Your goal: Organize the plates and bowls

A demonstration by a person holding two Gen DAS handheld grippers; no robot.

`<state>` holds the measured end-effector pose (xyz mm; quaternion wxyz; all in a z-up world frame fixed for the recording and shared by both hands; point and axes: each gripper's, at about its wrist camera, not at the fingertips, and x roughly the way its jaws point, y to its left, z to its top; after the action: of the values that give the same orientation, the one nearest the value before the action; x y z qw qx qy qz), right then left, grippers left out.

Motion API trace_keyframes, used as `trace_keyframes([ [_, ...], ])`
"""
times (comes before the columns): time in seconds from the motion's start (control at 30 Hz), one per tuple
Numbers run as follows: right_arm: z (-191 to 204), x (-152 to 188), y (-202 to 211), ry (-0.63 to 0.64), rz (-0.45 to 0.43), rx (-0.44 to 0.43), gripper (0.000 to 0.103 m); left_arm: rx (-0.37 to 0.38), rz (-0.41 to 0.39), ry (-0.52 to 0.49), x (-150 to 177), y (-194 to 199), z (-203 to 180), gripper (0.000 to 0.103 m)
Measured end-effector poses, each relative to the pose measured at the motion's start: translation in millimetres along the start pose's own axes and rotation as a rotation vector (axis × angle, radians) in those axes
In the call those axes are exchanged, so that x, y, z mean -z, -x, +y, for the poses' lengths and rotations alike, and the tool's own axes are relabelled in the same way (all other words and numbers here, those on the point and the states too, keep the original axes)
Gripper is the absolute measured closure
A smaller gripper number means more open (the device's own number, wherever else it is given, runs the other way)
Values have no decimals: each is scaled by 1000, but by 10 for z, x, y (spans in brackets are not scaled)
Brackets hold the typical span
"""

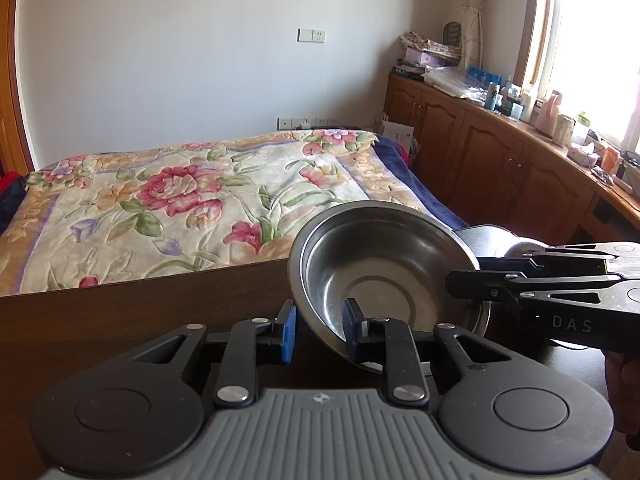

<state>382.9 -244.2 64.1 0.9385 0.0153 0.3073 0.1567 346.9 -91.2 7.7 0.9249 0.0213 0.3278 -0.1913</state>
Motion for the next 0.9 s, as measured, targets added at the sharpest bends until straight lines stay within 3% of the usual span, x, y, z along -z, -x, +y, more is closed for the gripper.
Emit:
trace_keyframes([
  [0.9,31,14,740,25,-111,43,89,24,-102,-69,56,888,-360,85],
])
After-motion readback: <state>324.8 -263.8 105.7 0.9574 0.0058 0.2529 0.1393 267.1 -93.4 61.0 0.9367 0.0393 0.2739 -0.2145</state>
